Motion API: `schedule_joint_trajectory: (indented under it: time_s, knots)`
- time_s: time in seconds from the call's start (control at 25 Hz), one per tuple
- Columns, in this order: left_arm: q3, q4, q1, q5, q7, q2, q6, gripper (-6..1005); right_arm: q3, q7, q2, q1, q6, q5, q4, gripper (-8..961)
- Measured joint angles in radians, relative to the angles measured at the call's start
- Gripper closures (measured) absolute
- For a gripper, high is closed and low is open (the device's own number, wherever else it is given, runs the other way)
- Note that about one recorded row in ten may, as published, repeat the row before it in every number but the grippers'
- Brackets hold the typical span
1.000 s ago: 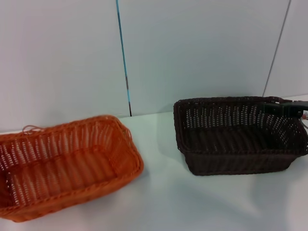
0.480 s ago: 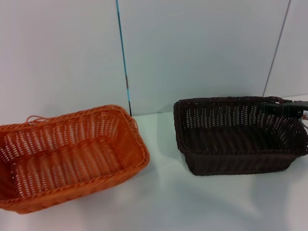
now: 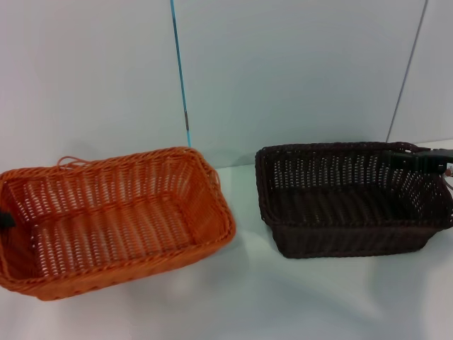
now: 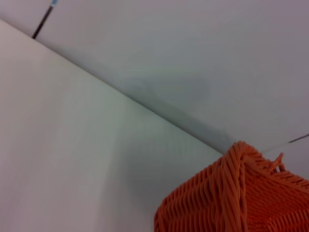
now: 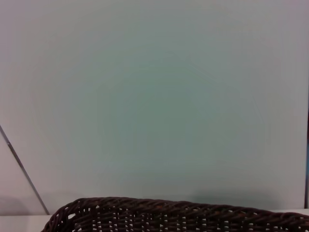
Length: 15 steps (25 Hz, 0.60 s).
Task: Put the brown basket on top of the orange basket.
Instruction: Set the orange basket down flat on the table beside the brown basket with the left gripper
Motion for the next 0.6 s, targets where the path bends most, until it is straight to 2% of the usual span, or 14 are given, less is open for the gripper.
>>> schedule_joint_trajectory:
  time_s: [0.6]
  knots:
    - [0.018,0.03,-0.037,-0.001,0.032,-0.029,0.01,828,0.0,0.0,-0.001,-0.005,0.001,0.0,0.005,114]
